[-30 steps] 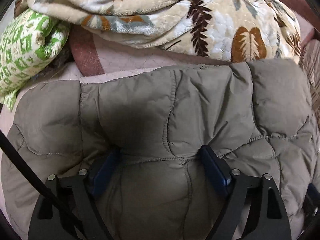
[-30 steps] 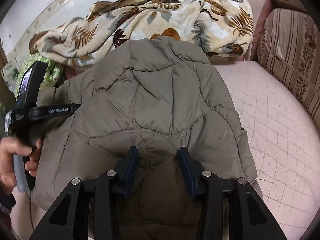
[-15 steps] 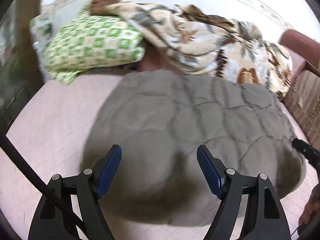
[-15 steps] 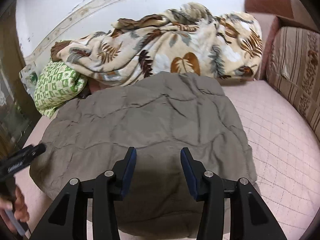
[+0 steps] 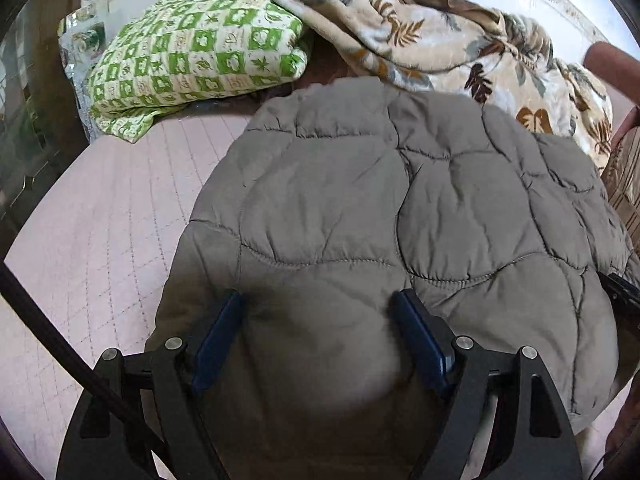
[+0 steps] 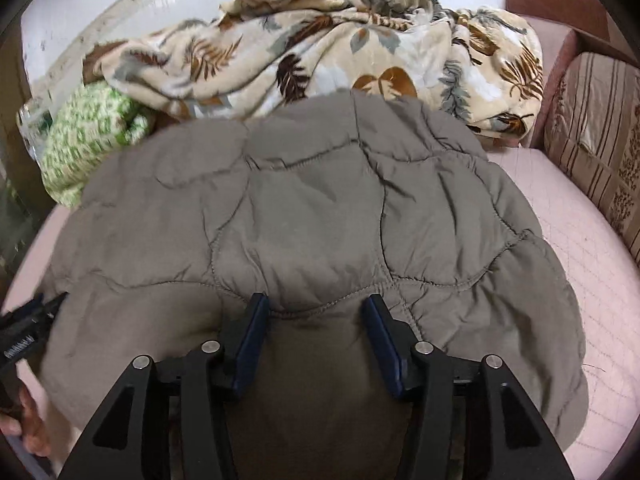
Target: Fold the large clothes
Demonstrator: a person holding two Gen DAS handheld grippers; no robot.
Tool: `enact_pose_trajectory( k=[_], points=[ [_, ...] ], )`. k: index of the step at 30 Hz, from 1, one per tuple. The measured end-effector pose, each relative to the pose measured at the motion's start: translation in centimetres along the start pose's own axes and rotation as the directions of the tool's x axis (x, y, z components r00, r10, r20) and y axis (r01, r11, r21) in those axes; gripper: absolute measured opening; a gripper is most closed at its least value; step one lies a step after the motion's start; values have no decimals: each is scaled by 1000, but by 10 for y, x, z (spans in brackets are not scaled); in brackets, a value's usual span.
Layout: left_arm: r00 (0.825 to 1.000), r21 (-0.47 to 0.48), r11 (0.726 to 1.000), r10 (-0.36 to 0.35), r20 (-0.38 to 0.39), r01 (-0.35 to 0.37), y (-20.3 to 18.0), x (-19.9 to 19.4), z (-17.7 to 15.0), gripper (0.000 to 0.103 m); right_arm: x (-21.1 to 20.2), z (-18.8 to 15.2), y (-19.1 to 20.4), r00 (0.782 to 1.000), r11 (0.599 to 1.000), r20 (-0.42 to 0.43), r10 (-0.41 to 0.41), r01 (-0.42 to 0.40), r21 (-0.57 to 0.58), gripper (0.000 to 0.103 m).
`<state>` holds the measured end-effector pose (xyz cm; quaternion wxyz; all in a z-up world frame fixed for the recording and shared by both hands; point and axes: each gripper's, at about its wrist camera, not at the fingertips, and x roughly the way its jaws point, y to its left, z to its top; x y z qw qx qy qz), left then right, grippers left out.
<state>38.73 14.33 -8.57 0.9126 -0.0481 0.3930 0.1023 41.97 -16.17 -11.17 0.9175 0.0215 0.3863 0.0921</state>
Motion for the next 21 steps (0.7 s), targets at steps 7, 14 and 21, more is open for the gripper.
enact_pose_trajectory(
  k=[7, 14, 21],
  points=[
    [1000, -13, 1000, -9, -15, 9, 1, 6, 0, 81, 12, -5, -2, 1000, 1000, -21, 8, -8, -18, 57],
    [991, -58, 997, -34, 128, 42, 0, -34, 6, 79, -12, 3, -4, 999, 999, 32, 29, -29, 12, 57],
    [985, 20, 997, -72, 155, 70, -32, -38, -1, 79, -43, 5, 34, 981, 989, 144, 127, -114, -97, 61]
  ],
)
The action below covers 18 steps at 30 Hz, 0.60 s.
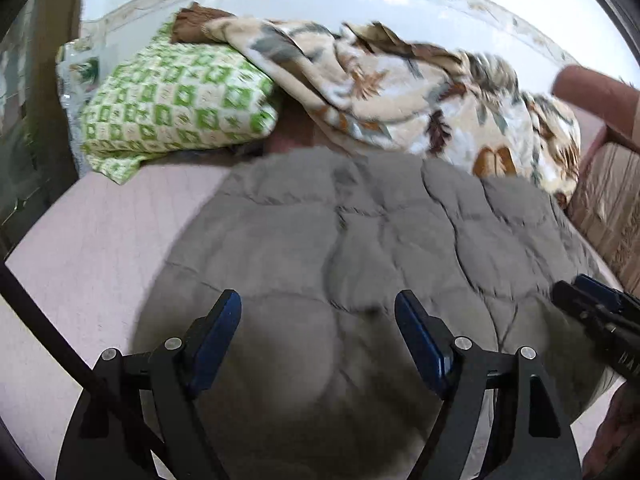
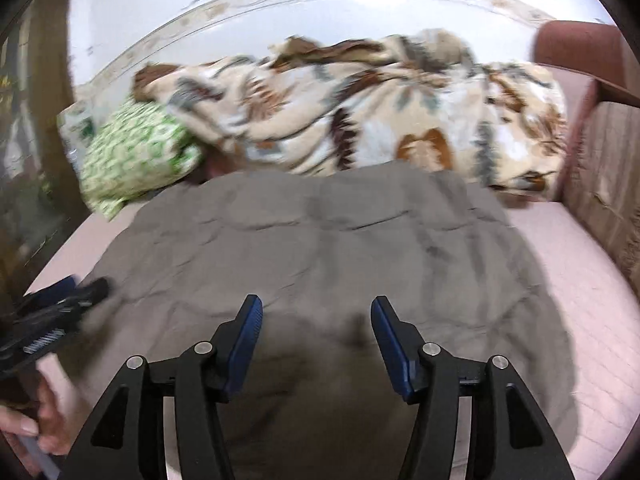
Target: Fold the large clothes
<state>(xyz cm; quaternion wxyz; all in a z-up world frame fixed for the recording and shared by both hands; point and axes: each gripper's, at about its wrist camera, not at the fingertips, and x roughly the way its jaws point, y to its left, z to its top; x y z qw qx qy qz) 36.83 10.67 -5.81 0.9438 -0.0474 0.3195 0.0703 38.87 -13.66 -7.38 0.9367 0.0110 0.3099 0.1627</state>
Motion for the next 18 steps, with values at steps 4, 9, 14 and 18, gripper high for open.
enact_pose_trajectory(
  k=[4, 9, 14, 18],
  points=[
    [998, 28, 999, 23, -53, -21, -8, 19, -7, 79, 20, -12, 17, 998, 999, -65, 1, -3, -41, 62],
    [996, 33, 999, 26, -83, -23, -8, 29, -11, 80, 39, -21, 13, 995, 999, -103, -8, 3, -46, 68],
    [997, 45, 998, 36, -75, -32, -9, 28, -14, 80, 41, -23, 15, 994, 998, -109, -16, 9, -59, 68],
    [999, 21, 999, 28, -40, -27, -6, 18, -9, 80, 32, -17, 8, 995, 999, -102, 23, -25, -21, 69]
  ],
)
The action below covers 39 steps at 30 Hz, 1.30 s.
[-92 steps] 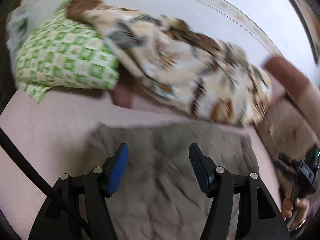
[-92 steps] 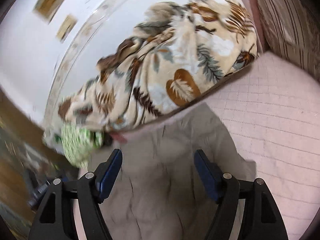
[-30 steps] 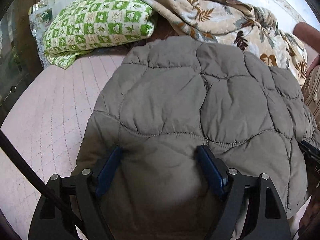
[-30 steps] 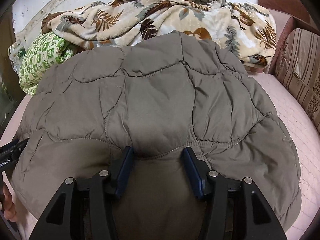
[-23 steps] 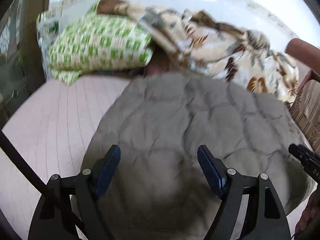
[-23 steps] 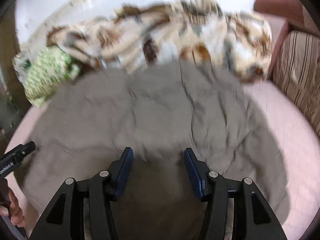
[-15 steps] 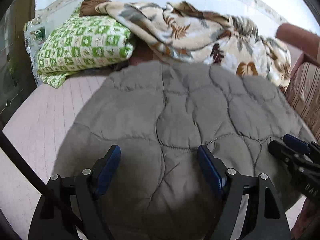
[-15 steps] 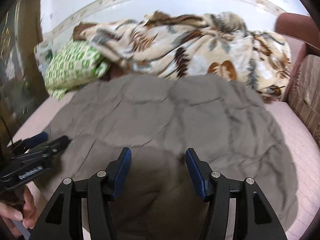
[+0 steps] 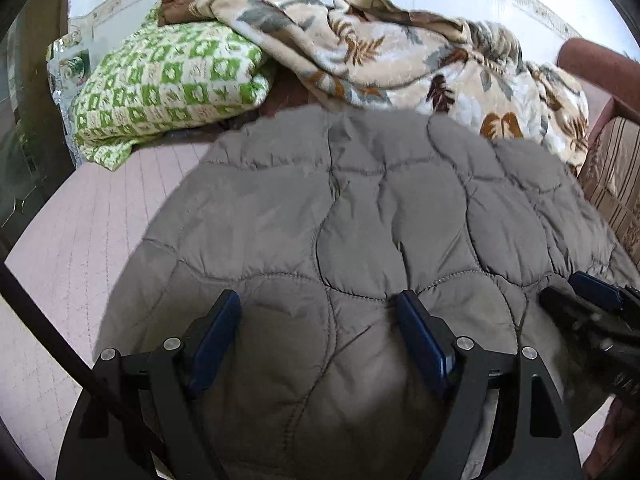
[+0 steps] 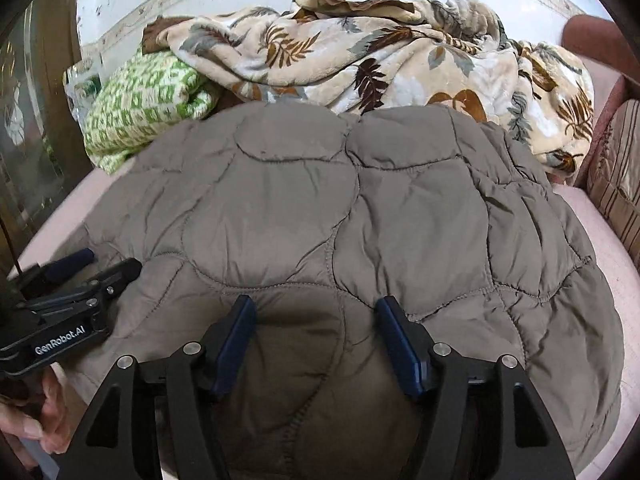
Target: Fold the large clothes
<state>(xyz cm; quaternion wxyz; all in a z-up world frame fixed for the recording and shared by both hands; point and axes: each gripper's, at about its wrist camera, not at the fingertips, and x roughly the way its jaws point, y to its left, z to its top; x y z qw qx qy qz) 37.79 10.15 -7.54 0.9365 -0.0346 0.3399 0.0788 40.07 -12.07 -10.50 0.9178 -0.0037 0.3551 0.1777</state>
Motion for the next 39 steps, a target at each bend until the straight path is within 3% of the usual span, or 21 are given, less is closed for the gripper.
enact_pose_trajectory(
  k=[2, 4, 6, 9, 12, 15, 31, 33, 35, 37, 39],
  points=[
    [998, 3, 999, 35, 53, -36, 3, -10, 5, 80, -15, 6, -6, 999, 1000, 46, 9, -10, 27, 69],
    [990, 19, 994, 107, 95, -109, 7, -17, 9, 80, -30, 14, -16, 993, 998, 107, -42, 38, 40, 69],
    [983, 20, 986, 165, 85, -168, 12, -12, 9, 80, -40, 18, -32, 985, 992, 135, -109, 99, 76, 69],
    [985, 1, 985, 174, -7, -174, 21, 9, 5, 80, -33, 16, -66, 977, 970, 83, -195, 180, 161, 69],
    [983, 2, 983, 182, -5, -182, 21, 9, 5, 80, -10, 6, -91, 978, 949, -33, -205, 207, 239, 70],
    [979, 30, 979, 202, 6, -202, 17, 10, 3, 80, 0, 0, -93, 979, 940, -56, -195, 203, 275, 72],
    [979, 33, 978, 206, 6, -206, 17, 10, 3, 80, 1, 1, -89, 977, 945, -66, -204, 214, 248, 75],
    [981, 20, 981, 192, -1, -192, 18, 11, 5, 80, 1, 1, -89, 977, 945, -69, -202, 213, 247, 76],
    [991, -39, 991, 131, -12, -131, 28, 5, 14, 78, -3, 4, -99, 988, 938, -75, -134, 151, 311, 76],
    [996, -107, 991, 80, 38, -75, 37, -14, 26, 78, -17, 9, -114, 999, 915, -30, -45, 53, 400, 76],
    [990, -137, 988, 90, 112, -74, 47, -40, 34, 78, -43, 19, -123, 996, 913, 7, -85, 75, 400, 76]
  ],
)
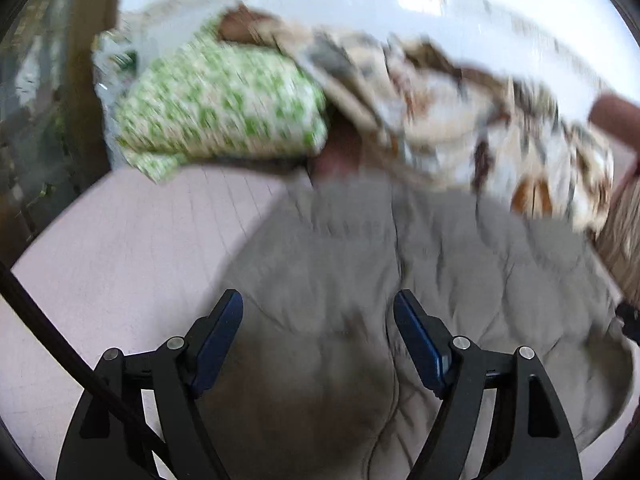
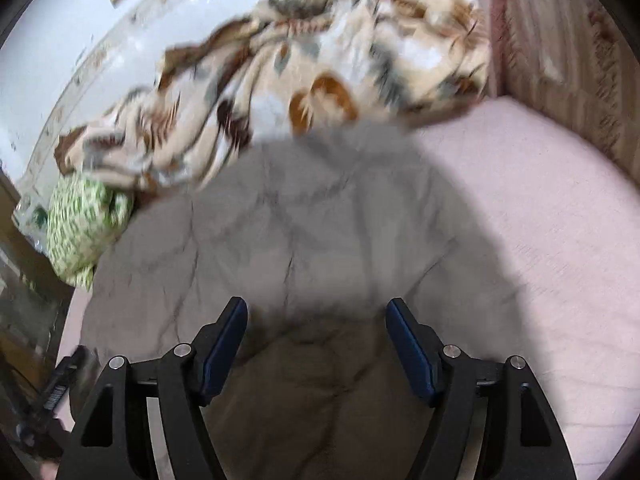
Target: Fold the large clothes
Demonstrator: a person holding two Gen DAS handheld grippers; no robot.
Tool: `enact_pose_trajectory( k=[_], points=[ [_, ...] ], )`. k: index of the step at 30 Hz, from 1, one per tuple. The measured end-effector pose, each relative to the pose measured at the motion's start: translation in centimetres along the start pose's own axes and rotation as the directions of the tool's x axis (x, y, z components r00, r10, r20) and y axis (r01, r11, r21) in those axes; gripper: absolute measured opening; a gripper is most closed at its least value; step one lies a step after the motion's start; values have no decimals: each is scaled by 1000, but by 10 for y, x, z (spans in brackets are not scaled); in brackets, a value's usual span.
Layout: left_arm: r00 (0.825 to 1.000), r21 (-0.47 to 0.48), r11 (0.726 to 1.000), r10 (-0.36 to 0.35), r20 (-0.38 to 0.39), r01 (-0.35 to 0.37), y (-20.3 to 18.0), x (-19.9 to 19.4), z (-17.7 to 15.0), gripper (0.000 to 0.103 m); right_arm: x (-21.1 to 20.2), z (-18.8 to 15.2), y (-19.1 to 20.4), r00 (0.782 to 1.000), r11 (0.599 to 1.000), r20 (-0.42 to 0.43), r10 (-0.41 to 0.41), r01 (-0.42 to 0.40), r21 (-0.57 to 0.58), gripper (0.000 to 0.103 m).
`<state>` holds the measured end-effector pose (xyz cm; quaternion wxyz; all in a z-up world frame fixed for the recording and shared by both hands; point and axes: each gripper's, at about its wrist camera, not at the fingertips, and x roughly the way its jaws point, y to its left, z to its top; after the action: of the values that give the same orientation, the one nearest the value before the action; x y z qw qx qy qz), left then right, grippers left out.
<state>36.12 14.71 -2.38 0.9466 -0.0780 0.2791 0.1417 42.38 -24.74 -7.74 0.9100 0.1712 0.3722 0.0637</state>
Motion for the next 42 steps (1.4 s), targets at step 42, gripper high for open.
enact_pose_trajectory(
  k=[42],
  points=[
    [985, 109, 980, 171, -30, -166, 56, -115, -116, 78, -158, -118, -52, 998, 997, 57, 40, -36, -67, 77]
  ],
)
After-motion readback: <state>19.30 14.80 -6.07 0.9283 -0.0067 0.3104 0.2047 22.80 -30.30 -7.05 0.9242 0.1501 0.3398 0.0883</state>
